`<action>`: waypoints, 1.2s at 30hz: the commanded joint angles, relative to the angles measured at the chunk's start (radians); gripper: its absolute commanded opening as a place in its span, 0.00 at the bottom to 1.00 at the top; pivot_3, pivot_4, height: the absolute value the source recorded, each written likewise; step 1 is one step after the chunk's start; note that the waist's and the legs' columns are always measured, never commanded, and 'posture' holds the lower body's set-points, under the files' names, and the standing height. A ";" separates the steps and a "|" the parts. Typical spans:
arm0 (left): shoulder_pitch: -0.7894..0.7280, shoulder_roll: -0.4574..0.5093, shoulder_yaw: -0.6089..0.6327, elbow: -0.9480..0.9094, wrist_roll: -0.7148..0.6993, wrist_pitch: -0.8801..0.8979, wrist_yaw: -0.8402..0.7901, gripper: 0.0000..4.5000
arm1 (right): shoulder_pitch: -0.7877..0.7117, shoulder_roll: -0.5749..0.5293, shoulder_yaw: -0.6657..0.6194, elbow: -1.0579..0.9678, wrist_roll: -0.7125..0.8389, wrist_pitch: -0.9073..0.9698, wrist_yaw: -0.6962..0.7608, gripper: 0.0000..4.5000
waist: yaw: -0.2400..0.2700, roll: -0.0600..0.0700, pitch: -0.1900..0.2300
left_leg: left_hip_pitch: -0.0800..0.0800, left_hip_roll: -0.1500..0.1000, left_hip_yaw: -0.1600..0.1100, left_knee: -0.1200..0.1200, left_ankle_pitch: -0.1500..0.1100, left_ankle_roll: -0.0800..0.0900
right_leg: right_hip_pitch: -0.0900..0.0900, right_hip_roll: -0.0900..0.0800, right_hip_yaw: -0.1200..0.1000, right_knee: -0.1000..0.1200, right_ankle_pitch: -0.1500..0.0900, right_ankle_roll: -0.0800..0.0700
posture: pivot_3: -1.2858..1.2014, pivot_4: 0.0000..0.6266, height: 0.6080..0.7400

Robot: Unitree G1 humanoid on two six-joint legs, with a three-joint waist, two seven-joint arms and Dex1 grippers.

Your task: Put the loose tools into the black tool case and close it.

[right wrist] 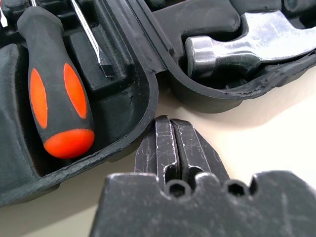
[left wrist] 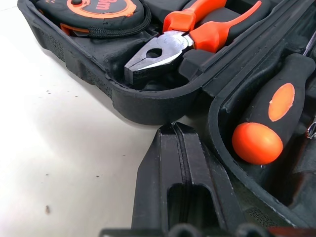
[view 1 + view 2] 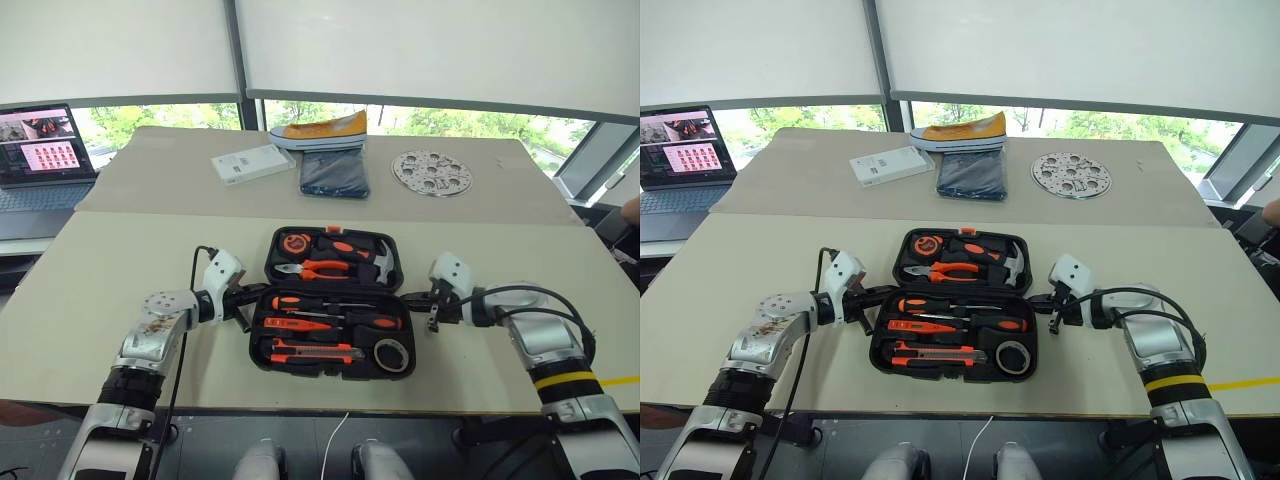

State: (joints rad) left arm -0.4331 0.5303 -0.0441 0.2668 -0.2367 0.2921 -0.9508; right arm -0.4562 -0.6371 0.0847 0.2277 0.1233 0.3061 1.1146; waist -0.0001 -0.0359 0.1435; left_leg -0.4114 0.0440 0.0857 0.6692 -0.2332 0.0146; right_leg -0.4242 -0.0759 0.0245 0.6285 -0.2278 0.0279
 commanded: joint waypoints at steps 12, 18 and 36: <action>-0.005 0.268 0.150 -0.134 -0.188 0.458 -0.095 0.82 | -0.095 -0.157 -0.147 -0.155 0.242 0.633 -0.047 0.64 | -0.019 0.000 0.001 | 0.002 0.002 -0.001 0.001 0.000 0.000 | 0.000 0.002 0.001 0.002 0.000 -0.001 | 0.52 0.24 1.00; -0.221 0.209 0.135 -0.055 -0.242 0.816 0.047 1.00 | -0.302 -0.096 -0.111 -0.101 0.285 0.909 -0.144 0.99 | -0.011 0.000 0.001 | 0.002 0.002 -0.002 0.002 0.002 -0.001 | 0.001 0.002 0.001 0.003 0.000 -0.001 | 0.52 0.24 1.00; -0.479 0.000 0.087 0.245 -0.107 0.786 0.298 1.00 | -0.526 0.064 0.017 0.287 0.150 0.854 -0.333 0.99 | -0.013 0.000 0.002 | -0.015 -0.001 -0.002 0.008 0.001 0.001 | -0.012 0.000 0.000 0.004 0.001 0.002 | 0.52 0.24 1.00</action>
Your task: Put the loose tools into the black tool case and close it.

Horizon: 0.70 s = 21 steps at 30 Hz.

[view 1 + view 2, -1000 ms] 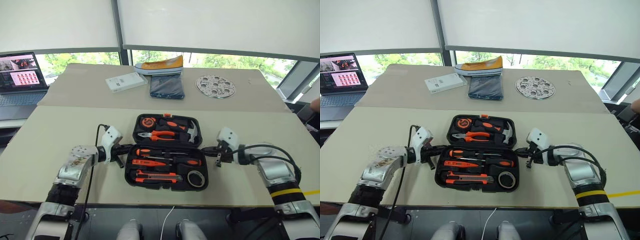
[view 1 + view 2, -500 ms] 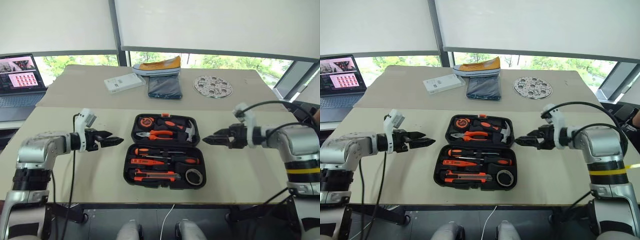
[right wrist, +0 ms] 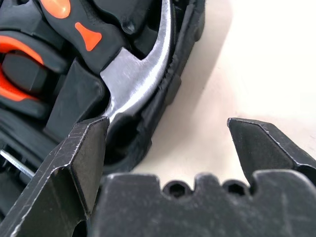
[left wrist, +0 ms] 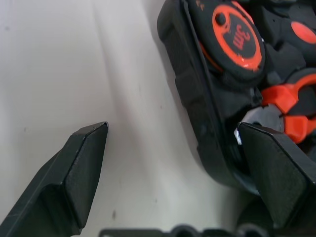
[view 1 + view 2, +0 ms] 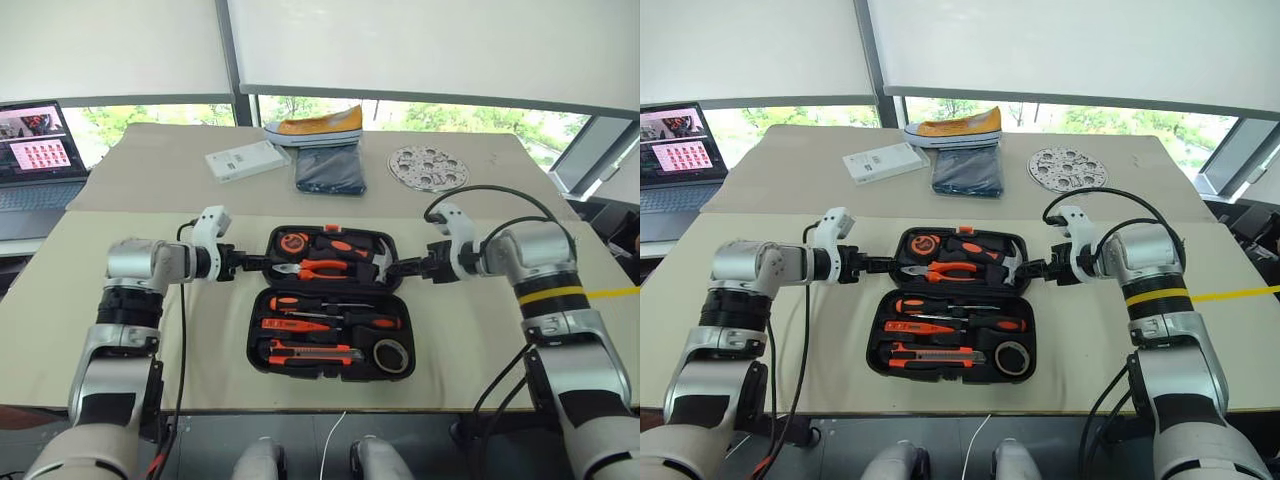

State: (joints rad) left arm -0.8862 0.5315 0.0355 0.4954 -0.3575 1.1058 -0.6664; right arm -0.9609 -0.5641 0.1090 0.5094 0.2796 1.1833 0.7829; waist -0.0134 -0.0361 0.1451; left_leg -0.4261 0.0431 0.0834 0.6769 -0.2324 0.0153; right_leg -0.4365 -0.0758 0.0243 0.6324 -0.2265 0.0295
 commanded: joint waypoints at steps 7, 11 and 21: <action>-0.050 -0.045 0.003 0.052 0.016 -0.033 0.024 0.77 | -0.021 -0.009 -0.021 0.023 -0.004 0.012 -0.013 0.55 | 0.000 0.000 0.000 | 0.001 0.000 0.000 0.001 0.000 0.000 | 0.000 0.000 0.000 0.001 0.000 0.000 | 0.52 0.24 1.00; -0.045 -0.060 0.003 0.063 0.022 -0.047 0.023 0.40 | -0.010 -0.012 -0.016 0.015 -0.004 0.025 -0.021 0.22 | -0.001 0.000 0.000 | 0.001 0.000 0.000 0.002 0.000 -0.001 | 0.001 0.000 0.000 0.002 0.002 0.000 | 0.52 0.24 1.00; 0.115 -0.106 0.183 -0.090 -0.077 -0.268 0.002 0.02 | 0.119 0.026 -0.169 -0.162 0.049 -0.181 -0.061 0.00 | -0.002 0.000 0.000 | 0.006 -0.001 -0.001 0.004 0.002 -0.002 | 0.004 -0.001 0.001 0.008 0.002 0.000 | 0.52 0.24 1.00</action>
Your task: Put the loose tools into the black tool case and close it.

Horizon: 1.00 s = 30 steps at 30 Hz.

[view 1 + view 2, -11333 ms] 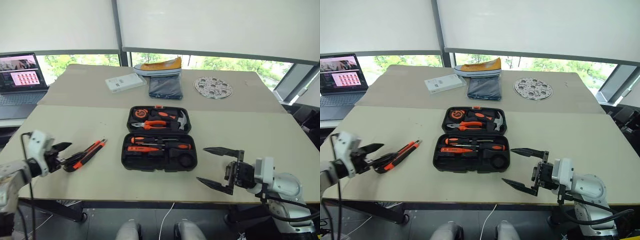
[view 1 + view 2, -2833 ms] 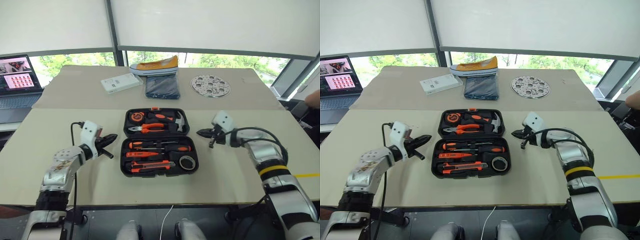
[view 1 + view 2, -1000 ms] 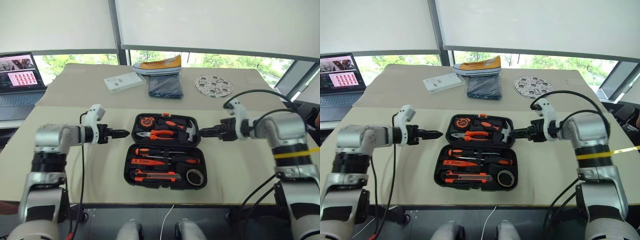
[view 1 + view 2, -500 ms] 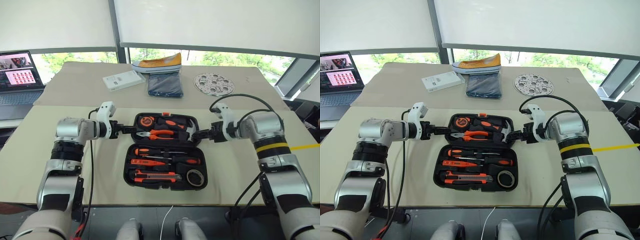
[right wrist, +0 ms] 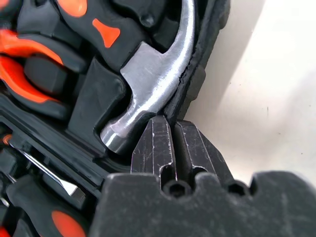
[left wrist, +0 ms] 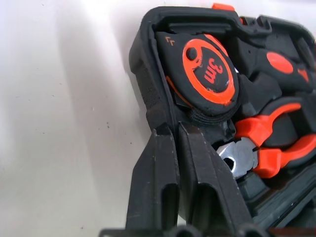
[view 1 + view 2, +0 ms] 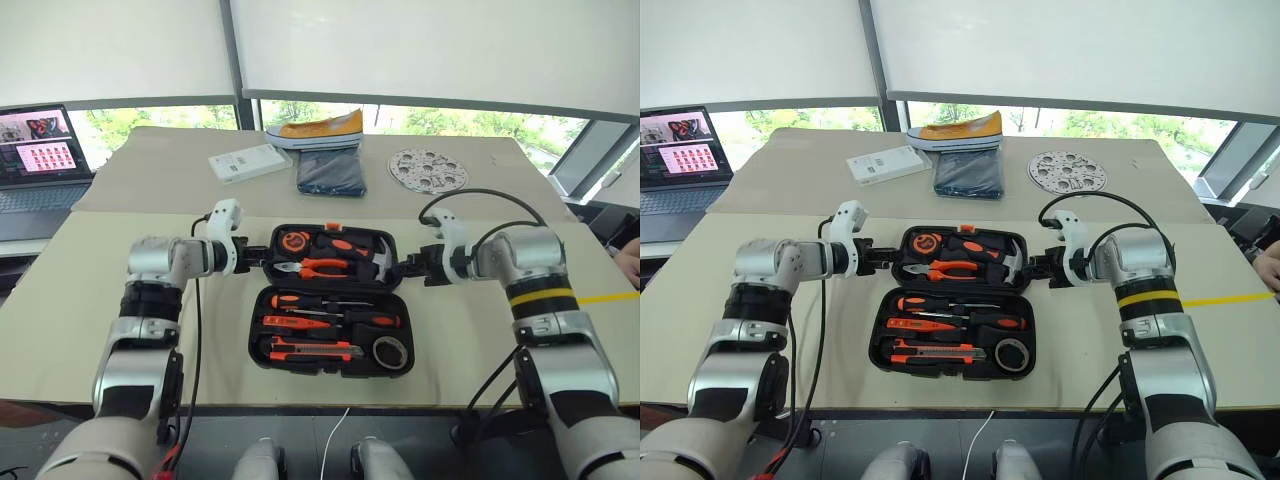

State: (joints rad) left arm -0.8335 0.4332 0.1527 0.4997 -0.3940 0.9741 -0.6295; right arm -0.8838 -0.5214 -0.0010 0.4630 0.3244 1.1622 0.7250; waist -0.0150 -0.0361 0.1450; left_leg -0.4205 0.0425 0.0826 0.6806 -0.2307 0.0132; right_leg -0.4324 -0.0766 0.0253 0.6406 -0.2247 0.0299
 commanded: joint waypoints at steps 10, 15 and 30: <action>0.397 0.034 -0.017 -0.173 0.179 -1.206 -0.206 0.02 | 0.429 -0.132 -0.016 -0.319 -0.236 -1.143 -0.005 0.00 | 0.012 0.000 0.000 | -0.004 -0.001 0.002 -0.002 0.000 0.000 | -0.004 -0.001 0.001 -0.003 0.000 -0.001 | 0.52 0.24 1.00; 0.469 0.037 -0.070 -0.159 0.219 -1.422 -0.245 0.02 | 0.538 -0.159 0.006 -0.226 -0.389 -1.594 -0.096 0.00 | 0.014 0.000 0.000 | -0.002 -0.001 0.002 -0.001 0.001 0.000 | -0.003 -0.001 0.001 -0.003 0.001 0.000 | 0.52 0.24 1.00; 0.670 0.206 -0.042 -0.188 0.163 -1.507 -0.327 0.87 | 0.693 -0.315 -0.056 -0.052 -0.465 -1.958 -0.220 0.85 | 0.005 0.001 0.001 | 0.010 0.004 0.004 -0.002 0.001 0.002 | 0.012 0.000 0.001 -0.010 0.001 0.000 | 0.52 0.24 1.00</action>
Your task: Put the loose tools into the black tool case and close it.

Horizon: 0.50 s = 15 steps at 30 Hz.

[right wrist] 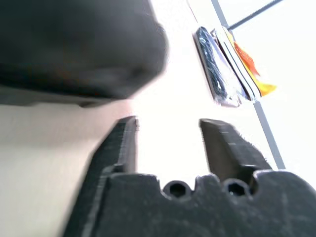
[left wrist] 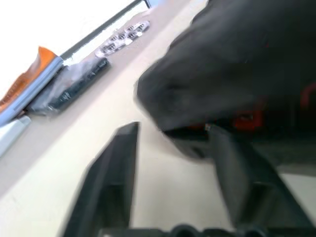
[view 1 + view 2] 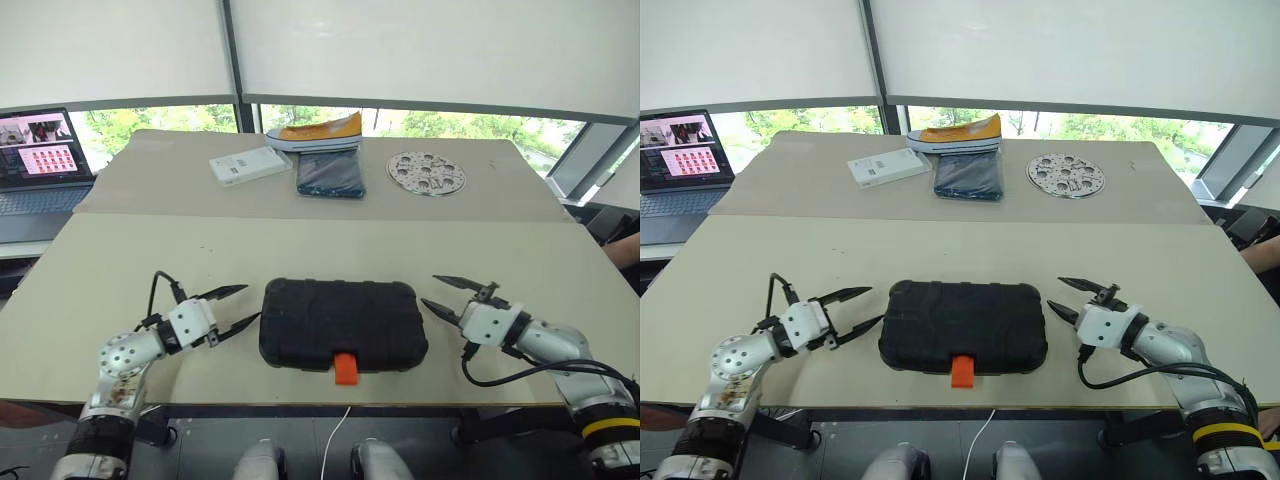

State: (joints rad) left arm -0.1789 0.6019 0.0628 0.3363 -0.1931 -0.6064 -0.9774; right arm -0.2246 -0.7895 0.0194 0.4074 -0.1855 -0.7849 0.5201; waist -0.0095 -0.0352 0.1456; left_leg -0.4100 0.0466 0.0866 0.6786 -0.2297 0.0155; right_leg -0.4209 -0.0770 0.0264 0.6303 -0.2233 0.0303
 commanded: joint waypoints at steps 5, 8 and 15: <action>-0.039 0.080 0.085 0.026 -0.082 0.291 0.038 0.87 | 0.196 -0.086 -0.126 -0.140 0.384 0.222 0.208 0.79 | -0.001 0.000 0.000 | 0.002 0.002 0.000 -0.001 0.000 0.000 | 0.001 0.001 0.000 0.000 0.000 0.000 | 0.52 0.24 1.00; -0.150 0.059 0.056 0.068 -0.078 0.400 0.031 0.68 | 0.361 -0.130 -0.128 -0.373 0.583 0.436 0.355 0.56 | 0.003 0.000 0.000 | 0.003 0.002 0.000 -0.001 0.000 0.000 | 0.002 0.001 0.000 0.000 -0.001 -0.001 | 0.52 0.24 1.00; -0.377 -0.012 -0.049 0.227 -0.011 0.466 -0.032 0.11 | 0.468 -0.130 -0.041 -0.605 0.588 0.680 0.437 0.04 | 0.002 -0.002 -0.001 | 0.003 0.001 0.000 0.001 0.000 0.000 | 0.002 0.002 0.000 -0.001 0.000 0.005 | 0.52 0.24 1.00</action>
State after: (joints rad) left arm -0.5144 0.5957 0.0369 0.5294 -0.2238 -0.1489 -0.9804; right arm 0.2502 -0.9308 -0.0439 -0.1529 0.4075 -0.1549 0.9443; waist -0.0073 -0.0369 0.1449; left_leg -0.4071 0.0477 0.0869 0.6795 -0.2297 0.0154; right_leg -0.4186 -0.0746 0.0268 0.6289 -0.2230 0.0349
